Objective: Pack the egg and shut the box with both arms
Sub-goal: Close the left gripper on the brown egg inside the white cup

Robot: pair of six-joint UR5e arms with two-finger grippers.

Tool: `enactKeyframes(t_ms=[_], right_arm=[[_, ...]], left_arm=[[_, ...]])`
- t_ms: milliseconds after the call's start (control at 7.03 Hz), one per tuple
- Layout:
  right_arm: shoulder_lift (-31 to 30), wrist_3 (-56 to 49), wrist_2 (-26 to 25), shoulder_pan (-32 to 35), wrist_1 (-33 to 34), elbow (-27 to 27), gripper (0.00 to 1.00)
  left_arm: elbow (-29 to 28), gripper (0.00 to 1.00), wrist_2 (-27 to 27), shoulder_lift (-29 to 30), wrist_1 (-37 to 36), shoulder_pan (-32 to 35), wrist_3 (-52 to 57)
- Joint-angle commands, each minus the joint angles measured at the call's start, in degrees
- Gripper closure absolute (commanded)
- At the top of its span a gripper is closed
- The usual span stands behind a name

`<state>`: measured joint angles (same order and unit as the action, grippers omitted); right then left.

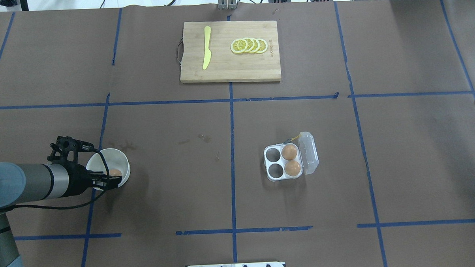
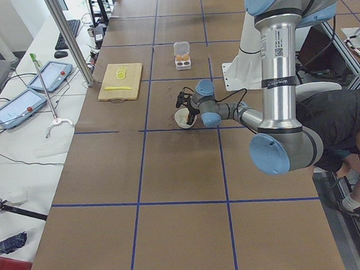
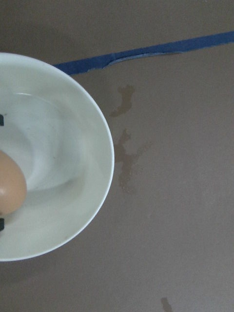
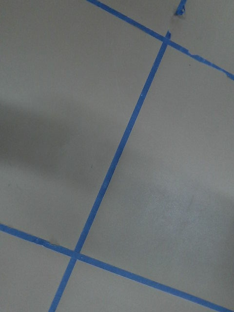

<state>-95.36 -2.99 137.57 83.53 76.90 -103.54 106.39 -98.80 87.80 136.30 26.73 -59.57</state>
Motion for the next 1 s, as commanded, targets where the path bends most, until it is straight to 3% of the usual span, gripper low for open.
enactKeyframes(t_ms=[0,569,853], right_arm=[[0.0,0.0,-0.02,-0.04,0.0,0.0,0.0],[0.0,0.0,-0.02,-0.04,0.0,0.0,0.0],[0.0,0.0,0.07,-0.04,0.0,0.0,0.0]], left_arm=[[-0.04,0.33,0.01,0.26,-0.07,-0.01,0.07],[0.92,0.73,0.53,0.27,0.02,1.13,4.34],[2.06,0.76,0.19,0.35,0.28,4.89,8.58]])
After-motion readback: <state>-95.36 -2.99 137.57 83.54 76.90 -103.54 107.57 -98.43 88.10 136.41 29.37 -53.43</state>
